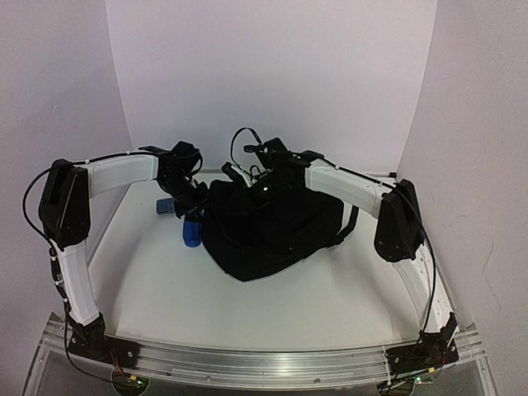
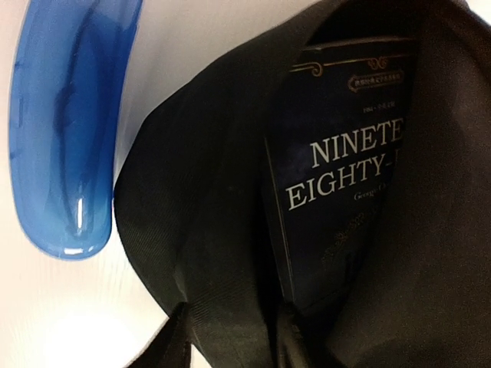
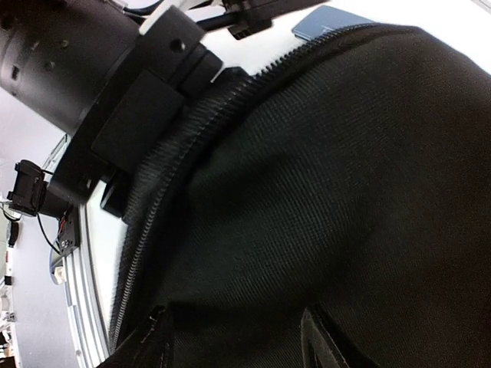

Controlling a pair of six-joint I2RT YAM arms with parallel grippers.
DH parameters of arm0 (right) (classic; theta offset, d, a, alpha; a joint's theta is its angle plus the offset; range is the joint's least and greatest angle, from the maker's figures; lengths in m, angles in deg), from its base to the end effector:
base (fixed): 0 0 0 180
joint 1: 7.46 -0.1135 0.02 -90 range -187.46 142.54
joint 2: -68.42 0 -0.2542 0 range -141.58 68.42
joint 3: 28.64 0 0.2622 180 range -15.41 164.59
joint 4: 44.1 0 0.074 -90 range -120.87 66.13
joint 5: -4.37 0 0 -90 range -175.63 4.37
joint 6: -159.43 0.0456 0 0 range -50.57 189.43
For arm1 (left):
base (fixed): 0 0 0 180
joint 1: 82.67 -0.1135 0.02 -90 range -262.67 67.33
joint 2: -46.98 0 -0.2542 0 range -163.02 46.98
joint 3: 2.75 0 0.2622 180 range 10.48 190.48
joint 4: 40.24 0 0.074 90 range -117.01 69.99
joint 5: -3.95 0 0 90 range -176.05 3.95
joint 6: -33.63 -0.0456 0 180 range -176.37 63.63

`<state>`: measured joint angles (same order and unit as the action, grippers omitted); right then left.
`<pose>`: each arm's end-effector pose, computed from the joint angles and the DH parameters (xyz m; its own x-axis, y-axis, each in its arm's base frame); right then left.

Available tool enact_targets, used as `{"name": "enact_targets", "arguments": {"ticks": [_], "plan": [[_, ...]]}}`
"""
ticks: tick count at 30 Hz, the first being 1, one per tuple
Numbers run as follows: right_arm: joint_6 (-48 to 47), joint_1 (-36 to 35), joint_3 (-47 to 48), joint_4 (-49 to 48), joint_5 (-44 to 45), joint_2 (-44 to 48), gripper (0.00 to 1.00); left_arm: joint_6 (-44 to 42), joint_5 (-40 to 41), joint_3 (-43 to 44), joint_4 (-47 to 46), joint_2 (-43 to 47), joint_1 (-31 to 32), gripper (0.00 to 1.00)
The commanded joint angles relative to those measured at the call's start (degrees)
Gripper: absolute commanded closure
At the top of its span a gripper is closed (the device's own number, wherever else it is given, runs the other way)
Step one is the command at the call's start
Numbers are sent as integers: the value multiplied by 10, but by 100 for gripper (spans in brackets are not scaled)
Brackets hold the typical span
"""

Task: Pack the student bag
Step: Zip the student bag at the center of the board.

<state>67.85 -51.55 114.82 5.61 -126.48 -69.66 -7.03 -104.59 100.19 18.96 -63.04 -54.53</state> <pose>0.3727 0.4026 0.2321 -0.4779 -0.4920 -0.7277 -0.8759 0.2043 0.4372 0.3586 -0.2082 0.2127 -0.9508 -0.3071 -0.0413 -0.2476 0.8330 -0.4948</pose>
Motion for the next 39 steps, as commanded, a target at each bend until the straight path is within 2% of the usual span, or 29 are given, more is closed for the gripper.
{"name": "enact_targets", "arguments": {"ticks": [1,7,9,10,12,15,18,21,26,34,35,39], "plan": [[0,-12,26,-26,31,-28,44,-9,18,39,49,5,3,72],[-9,-12,-1,-39,65,-28,44,-12,36,51,86,16,3,86],[-13,-12,-9,-43,75,-24,44,-14,42,51,85,17,3,85],[-13,-12,-12,-44,77,-22,44,-17,42,49,77,17,3,79],[-13,-12,-15,-45,73,-16,44,-19,40,43,55,17,3,57],[-12,-11,-23,-46,67,-3,43,-17,42,48,35,8,2,41],[-14,-11,-25,-48,66,6,42,-20,46,70,43,-18,2,35],[-10,-9,-14,-58,71,6,40,-22,38,88,55,-47,2,34],[4,-9,0,-74,68,-9,37,-22,36,88,76,-43,3,54],[-25,-9,-10,-81,115,-49,32,-26,39,97,103,-8,0,96],[-37,-9,-20,-81,125,-48,32,-28,37,101,106,-6,0,99],[-85,-10,-67,-81,173,-31,25,-38,30,108,118,12,-12,100]]}}
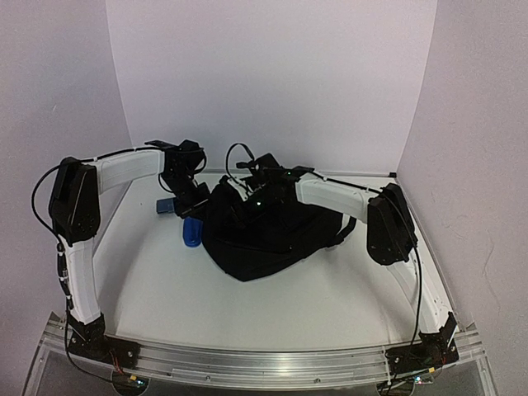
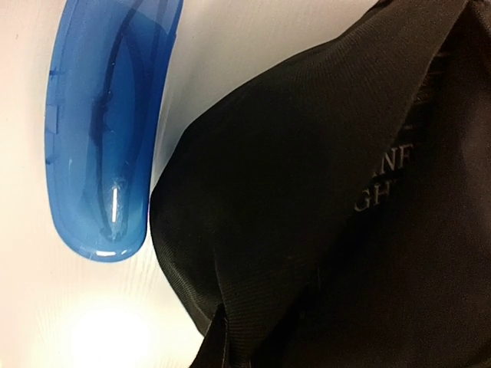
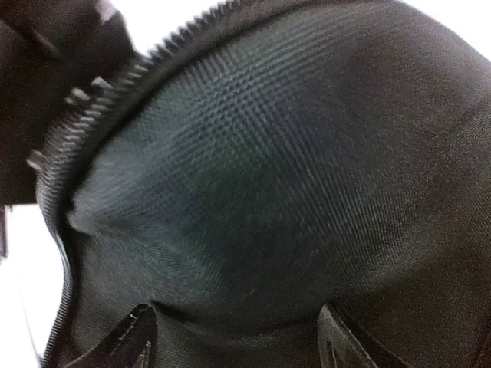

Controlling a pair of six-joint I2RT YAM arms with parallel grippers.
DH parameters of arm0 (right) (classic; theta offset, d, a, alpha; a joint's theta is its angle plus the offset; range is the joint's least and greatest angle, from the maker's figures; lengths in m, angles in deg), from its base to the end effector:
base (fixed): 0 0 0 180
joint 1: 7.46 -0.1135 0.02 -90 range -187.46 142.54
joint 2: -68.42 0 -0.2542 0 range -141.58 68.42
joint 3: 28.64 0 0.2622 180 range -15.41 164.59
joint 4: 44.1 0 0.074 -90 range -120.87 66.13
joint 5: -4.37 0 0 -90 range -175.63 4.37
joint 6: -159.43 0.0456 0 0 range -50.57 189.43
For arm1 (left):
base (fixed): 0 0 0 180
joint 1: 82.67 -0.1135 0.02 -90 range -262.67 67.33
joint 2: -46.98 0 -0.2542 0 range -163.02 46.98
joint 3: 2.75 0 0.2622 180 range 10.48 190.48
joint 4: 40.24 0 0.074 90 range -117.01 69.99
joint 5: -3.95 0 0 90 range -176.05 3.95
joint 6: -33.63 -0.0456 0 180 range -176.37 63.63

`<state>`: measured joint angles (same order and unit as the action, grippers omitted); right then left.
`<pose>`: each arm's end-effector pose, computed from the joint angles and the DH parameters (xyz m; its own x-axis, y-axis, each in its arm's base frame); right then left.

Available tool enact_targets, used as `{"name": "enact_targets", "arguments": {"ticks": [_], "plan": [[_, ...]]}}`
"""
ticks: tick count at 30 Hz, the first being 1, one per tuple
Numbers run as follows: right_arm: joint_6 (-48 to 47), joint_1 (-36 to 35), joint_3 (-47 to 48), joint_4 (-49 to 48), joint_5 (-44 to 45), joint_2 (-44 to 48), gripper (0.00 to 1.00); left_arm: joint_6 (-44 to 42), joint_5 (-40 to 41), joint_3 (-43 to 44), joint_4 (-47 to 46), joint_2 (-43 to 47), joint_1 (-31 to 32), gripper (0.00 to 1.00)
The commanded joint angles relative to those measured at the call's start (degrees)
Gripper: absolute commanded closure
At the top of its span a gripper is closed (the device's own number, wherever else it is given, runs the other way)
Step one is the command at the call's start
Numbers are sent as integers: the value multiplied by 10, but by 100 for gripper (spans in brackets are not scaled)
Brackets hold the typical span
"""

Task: Pack the student bag
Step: Zip the student bag at the center of the board.

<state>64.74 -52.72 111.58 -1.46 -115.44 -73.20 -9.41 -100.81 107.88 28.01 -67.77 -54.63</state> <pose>0.3802 0.4159 0.1860 -0.4167 -0.5213 -0.7447 -0.9050 0.3153 0.2856 0.3685 -0.2094 0.2130 -0.9561 -0.2915 -0.0293 -0.2581 0.8852 -0.3871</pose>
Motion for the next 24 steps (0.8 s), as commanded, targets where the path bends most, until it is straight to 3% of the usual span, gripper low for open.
{"name": "enact_targets", "arguments": {"ticks": [1,7,12,22,24], "plan": [[-69,2,-44,-10,77,11,23,-17,-11,31,27,64,-16,100],[-170,-2,-125,-11,147,50,15,-39,-42,31,16,89,-46,100],[-245,-9,-170,-11,172,74,2,-57,-78,33,4,82,-55,100],[-159,3,-98,-3,-11,140,2,-56,-74,-20,-36,91,-55,99],[-161,11,-94,8,-37,160,2,-61,-66,-12,-26,90,-55,94]]}}
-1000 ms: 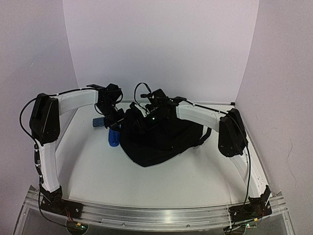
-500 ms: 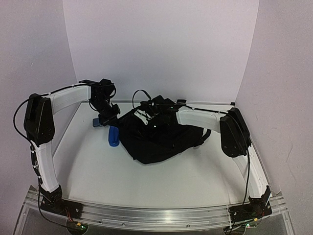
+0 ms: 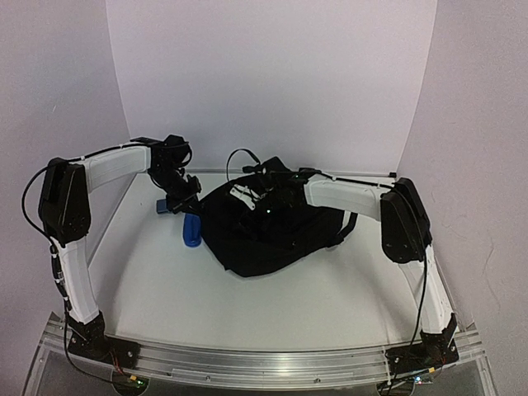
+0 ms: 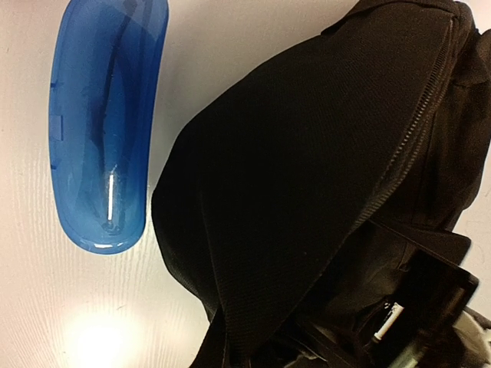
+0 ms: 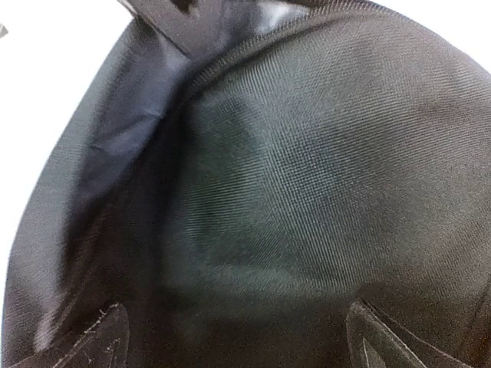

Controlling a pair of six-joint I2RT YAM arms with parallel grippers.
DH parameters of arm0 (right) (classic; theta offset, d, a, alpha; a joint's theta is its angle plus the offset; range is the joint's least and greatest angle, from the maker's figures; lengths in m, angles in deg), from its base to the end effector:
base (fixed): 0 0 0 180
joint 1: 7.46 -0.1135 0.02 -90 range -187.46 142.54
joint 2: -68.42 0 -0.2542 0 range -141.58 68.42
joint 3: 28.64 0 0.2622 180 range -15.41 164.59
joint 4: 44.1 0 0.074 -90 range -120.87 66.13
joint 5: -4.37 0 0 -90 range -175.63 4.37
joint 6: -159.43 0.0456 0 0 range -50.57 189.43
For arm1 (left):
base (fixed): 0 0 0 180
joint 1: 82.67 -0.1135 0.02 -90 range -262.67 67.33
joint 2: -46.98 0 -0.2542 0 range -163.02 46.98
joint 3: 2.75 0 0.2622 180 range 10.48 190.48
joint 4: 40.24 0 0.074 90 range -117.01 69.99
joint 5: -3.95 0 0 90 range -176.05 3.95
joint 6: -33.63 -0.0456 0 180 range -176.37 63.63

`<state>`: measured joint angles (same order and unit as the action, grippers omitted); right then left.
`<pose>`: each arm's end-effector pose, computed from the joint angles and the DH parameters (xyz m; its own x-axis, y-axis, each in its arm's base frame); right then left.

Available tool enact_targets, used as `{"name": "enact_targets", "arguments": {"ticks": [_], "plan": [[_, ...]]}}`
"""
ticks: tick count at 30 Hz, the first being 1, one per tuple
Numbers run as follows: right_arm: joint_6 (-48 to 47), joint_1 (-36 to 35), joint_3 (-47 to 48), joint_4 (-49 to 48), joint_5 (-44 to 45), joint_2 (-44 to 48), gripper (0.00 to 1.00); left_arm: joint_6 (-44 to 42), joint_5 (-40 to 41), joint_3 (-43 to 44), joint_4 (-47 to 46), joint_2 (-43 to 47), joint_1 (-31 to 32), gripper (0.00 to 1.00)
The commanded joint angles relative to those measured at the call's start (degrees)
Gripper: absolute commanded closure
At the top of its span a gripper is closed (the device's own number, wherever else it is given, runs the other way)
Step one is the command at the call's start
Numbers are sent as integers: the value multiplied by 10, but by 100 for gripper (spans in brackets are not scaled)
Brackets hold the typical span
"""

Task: Pack the student bag
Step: Zip the student bag at the center of the board.

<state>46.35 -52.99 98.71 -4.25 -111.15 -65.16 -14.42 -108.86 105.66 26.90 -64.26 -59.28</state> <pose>0.3613 0.3961 0.1862 -0.1297 -0.6371 -0.7598 -0.9829 0.1839 0.0136 0.3727 -0.1805 0.2285 -0.9674 -0.2529 -0.0113 -0.2136 0.8394 -0.4998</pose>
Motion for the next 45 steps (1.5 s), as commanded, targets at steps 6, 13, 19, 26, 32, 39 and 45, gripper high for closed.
{"name": "enact_targets", "arguments": {"ticks": [6,13,19,26,32,39,45], "plan": [[85,93,44,78,-179,135,2,-44,43,40,-5,68,-9,57],[151,229,-57,108,-193,215,2,-136,13,105,-32,76,33,41],[178,328,-173,127,-181,266,5,-202,-48,197,-10,-17,132,44],[208,358,-245,132,-162,282,11,-221,-102,310,-10,-136,222,54],[203,358,-275,128,-148,253,12,-182,-114,298,-72,-181,249,59],[194,357,-257,111,-150,205,12,-167,-102,321,-101,-216,256,59],[210,353,-226,104,-171,170,11,-153,-97,346,-92,-252,256,60]]}}
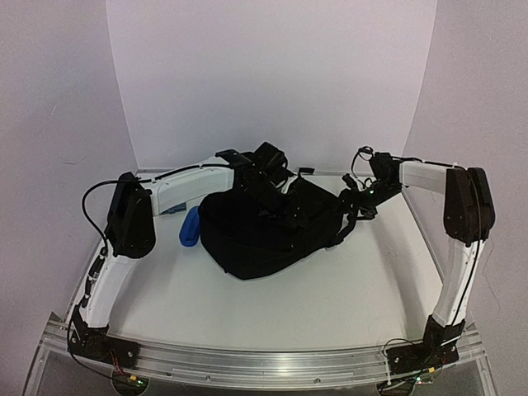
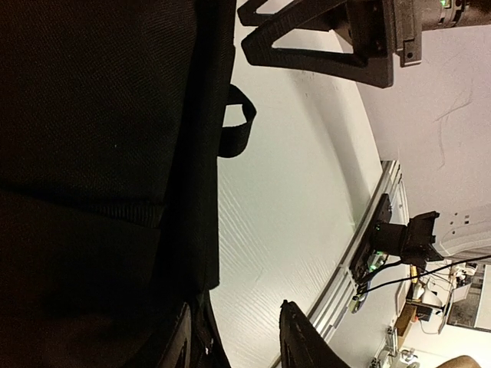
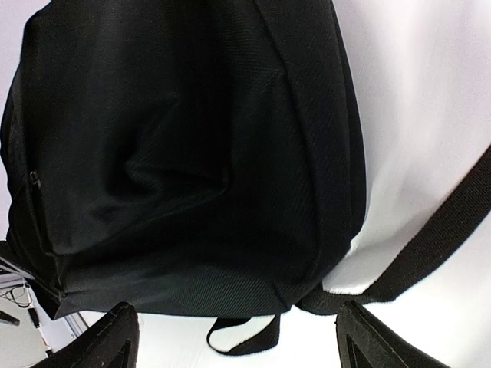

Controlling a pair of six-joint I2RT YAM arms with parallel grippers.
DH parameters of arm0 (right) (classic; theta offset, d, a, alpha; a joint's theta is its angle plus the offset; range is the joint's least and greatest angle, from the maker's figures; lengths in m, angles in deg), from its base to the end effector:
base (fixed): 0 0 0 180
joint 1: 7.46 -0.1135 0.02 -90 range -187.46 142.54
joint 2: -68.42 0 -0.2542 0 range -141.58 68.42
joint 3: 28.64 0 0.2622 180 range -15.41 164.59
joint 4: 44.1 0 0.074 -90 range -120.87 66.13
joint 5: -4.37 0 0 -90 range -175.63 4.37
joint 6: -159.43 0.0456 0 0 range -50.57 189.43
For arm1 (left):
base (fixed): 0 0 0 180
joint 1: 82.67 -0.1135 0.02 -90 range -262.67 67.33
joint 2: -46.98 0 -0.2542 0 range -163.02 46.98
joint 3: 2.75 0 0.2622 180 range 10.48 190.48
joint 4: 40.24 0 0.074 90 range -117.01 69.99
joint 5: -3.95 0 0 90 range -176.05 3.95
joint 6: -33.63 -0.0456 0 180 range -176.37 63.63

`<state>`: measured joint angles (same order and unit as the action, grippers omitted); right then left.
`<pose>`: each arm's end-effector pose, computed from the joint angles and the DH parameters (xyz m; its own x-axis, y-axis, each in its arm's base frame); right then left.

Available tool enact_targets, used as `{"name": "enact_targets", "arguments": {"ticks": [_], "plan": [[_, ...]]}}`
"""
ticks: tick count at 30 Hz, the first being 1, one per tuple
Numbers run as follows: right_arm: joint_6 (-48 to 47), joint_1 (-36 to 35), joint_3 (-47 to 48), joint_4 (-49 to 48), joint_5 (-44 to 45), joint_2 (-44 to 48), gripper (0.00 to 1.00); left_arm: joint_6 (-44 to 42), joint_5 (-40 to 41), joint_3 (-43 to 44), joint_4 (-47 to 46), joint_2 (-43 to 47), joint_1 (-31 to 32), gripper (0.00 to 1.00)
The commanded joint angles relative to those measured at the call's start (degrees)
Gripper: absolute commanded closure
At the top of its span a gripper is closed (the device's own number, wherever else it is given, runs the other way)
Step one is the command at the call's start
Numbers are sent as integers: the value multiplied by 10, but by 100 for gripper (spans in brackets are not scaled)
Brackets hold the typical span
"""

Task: Pack the student bag
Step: Zip the student bag at the center of the board.

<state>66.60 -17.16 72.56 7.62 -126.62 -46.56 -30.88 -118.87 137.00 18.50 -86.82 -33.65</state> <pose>0.4158 0.1014 0.1828 -0.8763 -0.1876 -0.4437 -0.4391 0.6898 0.5757 0.3254 -0.4123 0.2347 -0.8370 0.4120 -0.3601 0.5419 0.5329 -0.6499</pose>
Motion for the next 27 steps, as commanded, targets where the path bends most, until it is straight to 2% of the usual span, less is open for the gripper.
{"name": "enact_targets", "arguments": {"ticks": [1,11,13,19,22,27], "plan": [[8,-6,38,-15,-19,-18,11,13,3,32,-6,-30,0,60],[21,-33,30,-25,-33,-25,11,17,23,34,2,-48,4,61],[24,-37,29,-28,-28,-25,11,16,23,40,1,-52,7,66],[59,-38,41,-36,-2,-45,17,14,26,43,-2,-47,9,90],[73,-38,52,-41,24,-56,28,12,31,38,5,-30,9,99],[83,-37,73,-45,68,-71,57,2,24,-31,4,37,9,100]]}}
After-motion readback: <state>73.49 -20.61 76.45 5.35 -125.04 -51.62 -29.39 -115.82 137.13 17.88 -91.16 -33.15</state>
